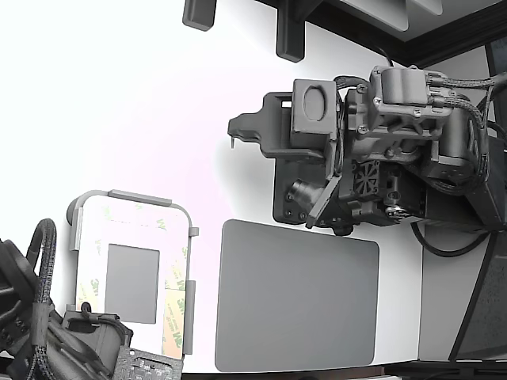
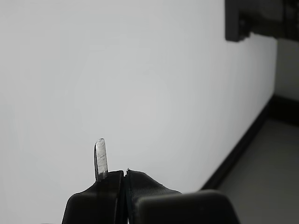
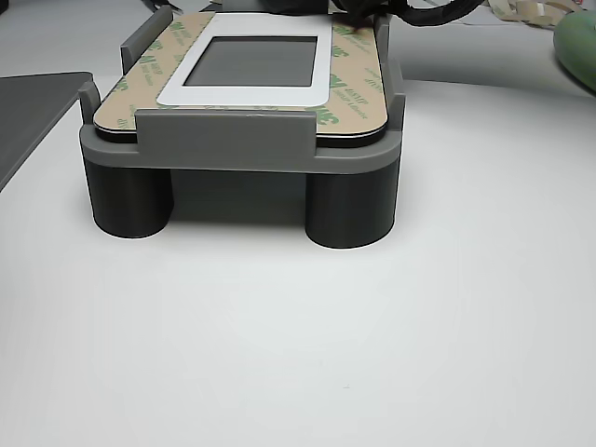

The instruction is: Peel off protective film from adhesive tape.

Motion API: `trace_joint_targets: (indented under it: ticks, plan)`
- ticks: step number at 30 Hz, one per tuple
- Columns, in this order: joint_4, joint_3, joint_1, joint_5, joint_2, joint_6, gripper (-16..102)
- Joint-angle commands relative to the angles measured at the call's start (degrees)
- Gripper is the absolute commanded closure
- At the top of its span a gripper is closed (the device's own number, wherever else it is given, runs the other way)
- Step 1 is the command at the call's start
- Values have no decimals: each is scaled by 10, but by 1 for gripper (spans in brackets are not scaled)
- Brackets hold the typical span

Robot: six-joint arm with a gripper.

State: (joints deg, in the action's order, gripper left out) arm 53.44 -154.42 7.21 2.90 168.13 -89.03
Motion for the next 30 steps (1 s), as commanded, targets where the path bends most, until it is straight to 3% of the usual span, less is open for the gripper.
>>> trace_joint_targets:
  ticks: [1, 16, 26, 30]
  plan:
    - [-14, 12, 5, -2, 11, 12, 97]
    - [-88, 12, 5, 27, -12, 33, 98]
    - [-213, 37, -23, 66, -166, 10, 98]
    - [-214, 100, -94, 29, -263, 0, 98]
